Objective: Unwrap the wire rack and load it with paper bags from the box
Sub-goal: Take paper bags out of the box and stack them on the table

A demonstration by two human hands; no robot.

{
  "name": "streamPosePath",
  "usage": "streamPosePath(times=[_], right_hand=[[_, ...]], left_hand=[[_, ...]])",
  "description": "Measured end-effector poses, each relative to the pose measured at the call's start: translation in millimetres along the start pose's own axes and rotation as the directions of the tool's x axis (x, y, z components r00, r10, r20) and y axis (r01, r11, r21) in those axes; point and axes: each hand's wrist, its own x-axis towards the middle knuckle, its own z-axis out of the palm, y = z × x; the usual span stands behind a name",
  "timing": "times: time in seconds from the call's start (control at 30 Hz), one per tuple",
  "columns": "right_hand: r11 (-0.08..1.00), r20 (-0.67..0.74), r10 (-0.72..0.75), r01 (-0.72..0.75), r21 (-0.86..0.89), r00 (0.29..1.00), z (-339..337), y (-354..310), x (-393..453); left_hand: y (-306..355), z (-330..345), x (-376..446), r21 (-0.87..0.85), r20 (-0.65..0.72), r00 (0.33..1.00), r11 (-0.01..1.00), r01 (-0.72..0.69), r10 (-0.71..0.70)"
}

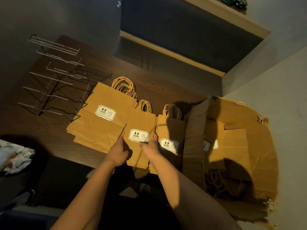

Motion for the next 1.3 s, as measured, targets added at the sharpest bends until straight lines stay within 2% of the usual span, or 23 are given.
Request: streamPosePath(times=[0.07, 0.23, 0.4, 0.5, 0.57, 0.67, 0.77, 0.83, 0.87, 0.93, 1.03, 1.1, 1.13, 1.2, 1.27, 1.3], right_hand=[[1.0, -0.082, -0.016, 0.014, -0.026, 0.996, 5.3, 0.3, 0.4], [0.997, -0.278, -0.032, 0.012, -0.072, 0.96, 16.0, -0.8, -0.4], [0.992, -0.319, -0.027, -0.013, -0.123, 0.947, 16.4, -0.1, 0.0], [0.989, -0.319, -0.031, -0.017, -0.146, 0.947, 15.7, 0.3, 2.4], [0.99, -0.315, -0.046, 0.001, -0.143, 0.948, 16.5, 1.3, 3.6], [0.992, -0.289, -0.054, 0.019, -0.121, 0.956, 18.8, 5.0, 6.4], [0.993, -0.262, -0.054, 0.024, -0.116, 0.964, 24.5, 7.9, 11.2], [0.994, -0.28, -0.047, 0.016, -0.113, 0.959, 28.4, 7.3, 14.1], [0.993, -0.294, -0.043, 0.01, -0.115, 0.955, 30.1, 6.5, 15.3], [0.99, -0.309, -0.035, -0.009, -0.139, 0.95, 33.5, 4.8, 18.3], [0.976, -0.281, 0.01, -0.07, -0.204, 0.96, 41.2, 2.4, 23.7], [0.963, -0.283, 0.035, -0.107, -0.246, 0.959, 48.3, -2.1, 24.4], [0.95, -0.296, -0.009, -0.084, -0.3, 0.955, 51.7, -4.2, 23.0], [0.845, -0.283, -0.239, 0.055, -0.531, 0.929, 55.6, -11.0, 17.9], [0.606, -0.098, -0.459, 0.23, -0.761, 0.883, 57.6, -22.9, 15.9], [0.49, 0.027, -0.485, 0.298, -0.819, 0.874, 58.6, -32.5, 18.2]], left_hand=[[-3.1, 0.8, 3.3, 0.017, -0.001, 1.0, 1.0, 0.016, -0.016], [-11.5, 6.3, 6.6, -0.088, 0.087, 0.994, 0.993, 0.074, -0.067], [-9.3, 15.3, 4.7, -0.151, 0.182, 0.983, 0.986, 0.065, -0.037], [-4.2, 23.3, 0.5, -0.23, 0.177, 0.984, 0.973, 0.037, 0.005], [-9.0, 28.2, 4.7, -0.224, 0.128, 0.991, 0.975, -0.007, 0.037], [-16.7, 28.0, 17.5, -0.103, 0.012, 0.999, 0.994, -0.047, 0.048], [-4.5, 20.0, 15.9, -0.139, 0.019, 0.997, 0.988, -0.065, 0.069], [-2.6, 19.0, 16.5, -0.101, 0.021, 0.997, 0.992, -0.077, 0.079], [-2.5, 18.3, 15.6, -0.025, -0.008, 0.997, 0.997, -0.077, 0.077], [-2.1, 14.8, 12.7, 0.117, -0.164, 0.983, 0.991, -0.066, 0.085], [1.7, 2.1, 6.2, 0.172, -0.409, 0.903, 0.983, -0.069, 0.135], [0.3, -8.5, 5.2, 0.266, -0.44, 0.883, 0.963, -0.046, 0.164], [-2.8, -12.9, 6.1, 0.325, -0.422, 0.892, 0.946, -0.017, 0.161], [-7.1, -20.6, 7.3, 0.396, -0.355, 0.929, 0.917, 0.047, 0.106], [-12.3, -22.8, 7.2, 0.448, -0.29, 0.954, 0.892, 0.06, 0.081], [-15.8, -22.8, 7.3, 0.481, -0.261, 0.962, 0.875, 0.055, 0.083]])
